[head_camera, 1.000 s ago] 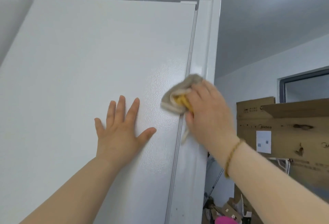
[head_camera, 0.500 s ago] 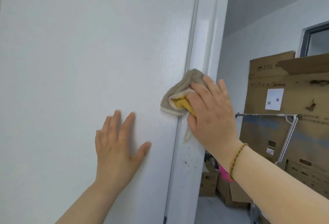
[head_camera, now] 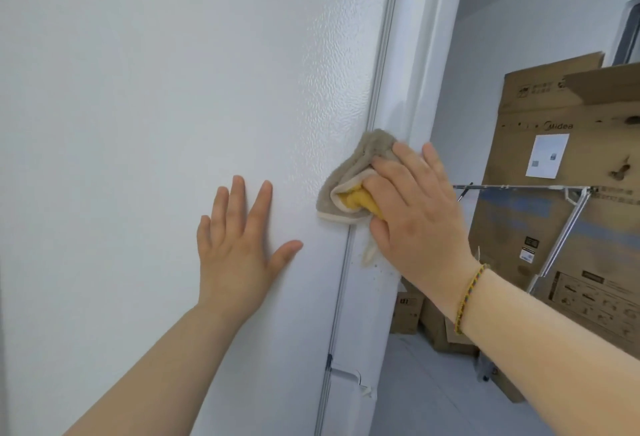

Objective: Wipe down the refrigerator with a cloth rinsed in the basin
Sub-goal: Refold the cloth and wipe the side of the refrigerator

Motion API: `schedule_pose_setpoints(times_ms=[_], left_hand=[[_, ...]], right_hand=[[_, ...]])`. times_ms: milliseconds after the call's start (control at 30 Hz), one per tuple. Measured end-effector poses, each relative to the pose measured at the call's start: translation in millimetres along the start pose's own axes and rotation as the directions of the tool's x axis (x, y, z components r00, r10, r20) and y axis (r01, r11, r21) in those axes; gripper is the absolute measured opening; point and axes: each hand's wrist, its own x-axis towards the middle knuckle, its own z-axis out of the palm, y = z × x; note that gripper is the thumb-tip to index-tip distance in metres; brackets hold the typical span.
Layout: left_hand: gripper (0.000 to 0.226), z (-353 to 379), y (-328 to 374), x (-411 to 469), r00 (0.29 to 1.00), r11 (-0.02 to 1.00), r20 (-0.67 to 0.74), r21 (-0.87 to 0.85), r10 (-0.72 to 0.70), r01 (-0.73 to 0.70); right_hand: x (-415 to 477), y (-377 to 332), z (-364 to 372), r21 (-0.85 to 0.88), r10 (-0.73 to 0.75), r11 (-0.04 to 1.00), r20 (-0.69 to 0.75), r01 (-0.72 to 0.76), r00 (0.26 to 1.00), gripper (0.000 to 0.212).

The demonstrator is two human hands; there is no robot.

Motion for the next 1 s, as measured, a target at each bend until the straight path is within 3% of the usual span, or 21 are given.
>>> schedule_pose_setpoints(times_ms=[200,300,400,533,800,900,1000], left_hand=[[0.084,-1.1,1.0,-0.7,1.000,1.000,0.004,0.018,0.002,-0.002],[0.083,-2.5,1.8,-0.6,1.000,1.000,0.006,0.029,0.007,-0.007],[0.084,-4.2,2.3,-0.8,1.000,1.000,0.029,0.027,0.002,-0.003],[0.083,-7.3,2.9,-1.4,0.998,1.000,0.058,0.020,-0.011,0.010],[0.081,-12.0,4.3,-1.0,0.995,0.997,0.099,0.077,-0.017,0.010],[0.079,-14.2,6.8,-1.2,0.996,0.998,0.086,0.061,-0.005,0.000],[0.079,-14.1,7.5,-1.5,0.995,0.998,0.101,0.058,-0.015,0.009]], right_hand=[[-93.3,-37.5,-10.1,0.035,-0.279,0.960,0.202,0.278,0.939,0.023],[-81.8,-28.5,-13.1,0.037,-0.356,0.934,0.192,0.355,0.915,0.022],[-47.3,-7.0,-10.3,-0.014,-0.257,0.966,0.096,0.259,0.962,0.013],[-37.2,-14.2,-3.3,0.008,-0.059,0.998,0.016,0.059,0.998,0.017],[-132.4,-61.0,-13.7,0.127,-0.303,0.952,0.230,0.280,0.925,0.018],[-113.4,-46.2,-17.0,0.116,-0.368,0.929,0.214,0.350,0.905,0.019],[-88.4,-33.2,-15.0,0.071,-0.277,0.960,0.147,0.270,0.949,0.017]])
